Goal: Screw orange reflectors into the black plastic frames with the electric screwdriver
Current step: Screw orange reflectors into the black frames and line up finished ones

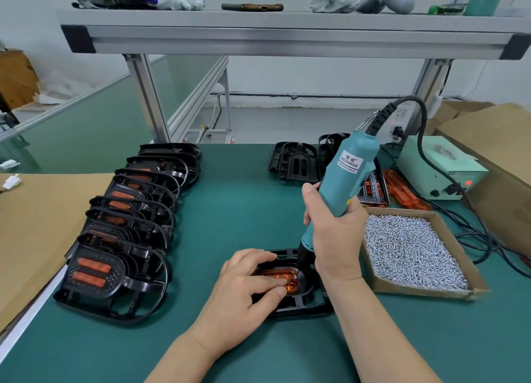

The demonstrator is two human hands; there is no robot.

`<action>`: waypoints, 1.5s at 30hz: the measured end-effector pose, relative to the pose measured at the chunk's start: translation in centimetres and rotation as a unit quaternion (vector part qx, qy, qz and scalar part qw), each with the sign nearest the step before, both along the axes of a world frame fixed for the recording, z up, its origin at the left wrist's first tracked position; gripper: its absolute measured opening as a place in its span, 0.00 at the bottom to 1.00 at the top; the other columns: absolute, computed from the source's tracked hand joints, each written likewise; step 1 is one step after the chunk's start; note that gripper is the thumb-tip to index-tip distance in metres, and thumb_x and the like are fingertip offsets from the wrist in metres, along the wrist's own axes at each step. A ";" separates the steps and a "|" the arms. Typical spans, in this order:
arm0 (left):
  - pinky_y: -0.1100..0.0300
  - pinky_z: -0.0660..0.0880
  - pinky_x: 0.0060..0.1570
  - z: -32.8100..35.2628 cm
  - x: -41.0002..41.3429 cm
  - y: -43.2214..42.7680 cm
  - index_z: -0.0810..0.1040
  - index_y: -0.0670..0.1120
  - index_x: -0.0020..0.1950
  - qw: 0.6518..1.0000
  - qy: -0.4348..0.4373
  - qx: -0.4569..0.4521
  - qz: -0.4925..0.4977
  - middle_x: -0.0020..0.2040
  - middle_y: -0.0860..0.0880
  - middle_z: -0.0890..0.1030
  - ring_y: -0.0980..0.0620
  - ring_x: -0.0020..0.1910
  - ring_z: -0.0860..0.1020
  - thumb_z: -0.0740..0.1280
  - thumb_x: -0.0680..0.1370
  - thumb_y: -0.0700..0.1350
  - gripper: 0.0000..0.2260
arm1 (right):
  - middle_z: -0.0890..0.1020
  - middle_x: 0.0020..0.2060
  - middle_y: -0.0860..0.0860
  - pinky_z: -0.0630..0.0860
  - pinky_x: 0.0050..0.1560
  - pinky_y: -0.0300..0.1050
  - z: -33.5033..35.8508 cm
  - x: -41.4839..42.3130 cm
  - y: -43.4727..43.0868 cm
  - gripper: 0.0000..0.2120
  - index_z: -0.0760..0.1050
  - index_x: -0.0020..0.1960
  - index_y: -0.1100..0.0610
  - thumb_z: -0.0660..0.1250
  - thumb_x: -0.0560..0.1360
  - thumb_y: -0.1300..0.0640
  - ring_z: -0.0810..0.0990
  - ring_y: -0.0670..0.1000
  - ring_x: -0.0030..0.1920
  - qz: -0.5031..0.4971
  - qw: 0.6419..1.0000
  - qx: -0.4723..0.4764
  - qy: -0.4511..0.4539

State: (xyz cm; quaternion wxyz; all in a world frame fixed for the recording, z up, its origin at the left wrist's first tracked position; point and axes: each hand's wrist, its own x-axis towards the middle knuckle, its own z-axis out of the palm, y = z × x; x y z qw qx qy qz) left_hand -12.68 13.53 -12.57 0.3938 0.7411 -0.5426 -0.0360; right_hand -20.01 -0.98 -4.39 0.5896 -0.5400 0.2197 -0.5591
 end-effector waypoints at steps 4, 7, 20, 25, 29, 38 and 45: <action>0.49 0.69 0.66 0.0 0.0 -0.1 0.86 0.58 0.53 1.000 -0.002 -0.003 0.001 0.64 0.60 0.77 0.55 0.67 0.70 0.64 0.78 0.59 0.13 | 0.72 0.25 0.50 0.69 0.31 0.39 -0.1 0.0 0.0 0.15 0.71 0.36 0.62 0.73 0.71 0.55 0.68 0.49 0.27 -0.001 1.000 -0.006 0.010; 0.49 0.69 0.66 0.0 0.0 0.0 0.87 0.58 0.53 1.000 -0.004 0.000 0.001 0.63 0.59 0.77 0.55 0.66 0.70 0.64 0.78 0.59 0.13 | 0.71 0.22 0.48 0.69 0.30 0.36 0.0 0.1 -0.2 0.12 0.71 0.33 0.54 0.72 0.71 0.57 0.68 0.47 0.24 0.003 1.000 0.002 0.015; 0.47 0.70 0.65 0.1 0.1 -0.1 0.87 0.59 0.53 1.000 0.023 -0.001 -0.006 0.63 0.61 0.76 0.55 0.67 0.70 0.65 0.77 0.59 0.12 | 0.74 0.26 0.48 0.72 0.32 0.36 -0.3 -0.8 -0.7 0.09 0.75 0.38 0.50 0.74 0.71 0.52 0.72 0.47 0.27 -0.002 0.999 0.040 -0.023; 0.48 0.71 0.65 -0.2 0.1 0.0 0.86 0.60 0.53 0.999 0.042 -0.008 -0.006 0.63 0.63 0.75 0.53 0.68 0.69 0.66 0.77 0.59 0.11 | 0.74 0.27 0.48 0.72 0.32 0.37 1.7 -1.5 -2.6 0.08 0.75 0.43 0.46 0.73 0.72 0.46 0.72 0.47 0.28 -0.005 0.994 0.079 -0.073; 0.49 0.71 0.65 -0.3 0.2 0.1 0.86 0.61 0.53 0.999 0.040 -0.012 -0.003 0.63 0.65 0.75 0.54 0.68 0.70 0.66 0.77 0.60 0.11 | 0.77 0.30 0.45 0.76 0.33 0.39 1.6 -2.2 -6.0 0.14 0.70 0.53 0.55 0.65 0.80 0.44 0.76 0.45 0.30 -0.019 0.978 0.193 -0.072; 0.49 0.71 0.65 -0.2 0.2 0.0 0.86 0.61 0.53 0.999 0.039 -0.011 -0.002 0.63 0.64 0.76 0.54 0.68 0.70 0.66 0.76 0.60 0.11 | 0.79 0.46 0.59 0.80 0.42 0.51 -1.4 -4.2 -12.2 0.09 0.68 0.59 0.60 0.61 0.84 0.55 0.82 0.54 0.43 -0.019 0.931 0.364 -0.021; 0.49 0.70 0.66 -0.2 0.2 0.0 0.85 0.62 0.54 0.999 0.045 -0.011 0.000 0.64 0.65 0.75 0.55 0.69 0.69 0.66 0.76 0.60 0.11 | 0.79 0.46 0.56 0.80 0.52 0.54 -2.2 -5.0 -13.8 0.10 0.68 0.60 0.61 0.64 0.82 0.61 0.82 0.54 0.44 -0.017 0.932 0.355 0.071</action>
